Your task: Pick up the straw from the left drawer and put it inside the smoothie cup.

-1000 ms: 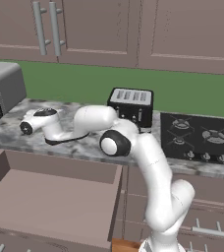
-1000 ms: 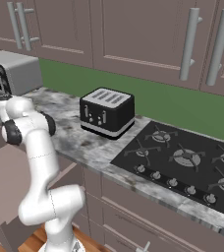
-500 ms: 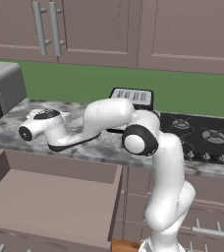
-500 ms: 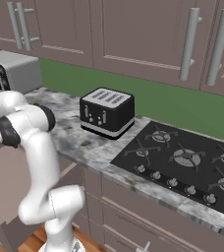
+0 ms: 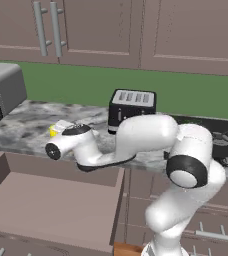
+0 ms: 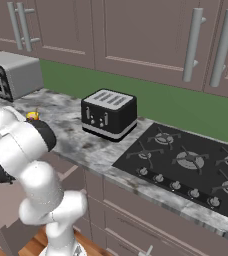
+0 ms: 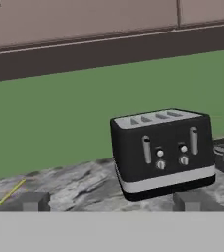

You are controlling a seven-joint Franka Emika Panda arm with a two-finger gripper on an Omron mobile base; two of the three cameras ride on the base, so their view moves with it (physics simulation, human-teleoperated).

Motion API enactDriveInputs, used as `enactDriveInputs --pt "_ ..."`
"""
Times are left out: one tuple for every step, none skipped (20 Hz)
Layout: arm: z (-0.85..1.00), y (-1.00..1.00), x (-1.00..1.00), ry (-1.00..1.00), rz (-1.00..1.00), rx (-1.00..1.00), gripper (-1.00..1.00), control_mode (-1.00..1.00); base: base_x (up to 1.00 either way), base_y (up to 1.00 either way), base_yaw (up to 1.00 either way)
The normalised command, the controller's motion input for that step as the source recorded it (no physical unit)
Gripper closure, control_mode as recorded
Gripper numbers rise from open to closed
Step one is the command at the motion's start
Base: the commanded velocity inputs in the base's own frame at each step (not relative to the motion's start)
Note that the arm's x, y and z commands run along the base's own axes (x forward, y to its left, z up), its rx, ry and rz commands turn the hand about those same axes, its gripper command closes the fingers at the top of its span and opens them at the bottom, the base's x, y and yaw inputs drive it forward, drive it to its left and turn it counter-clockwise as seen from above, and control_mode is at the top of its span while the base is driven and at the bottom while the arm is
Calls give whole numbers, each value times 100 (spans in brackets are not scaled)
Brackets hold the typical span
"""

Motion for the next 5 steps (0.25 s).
enactDriveInputs --pt "60 -100 -100 0 -4 24 -100 -100 0 0 0" --pt "68 -100 -100 0 -5 25 -100 -100 0 0 0" --pt "73 -100 -100 0 -7 25 -100 -100 0 0 0" --pt "77 -100 -100 0 -10 25 -100 -100 0 0 0" --pt "75 -85 -100 0 -9 21 -100 -100 0 0 0"
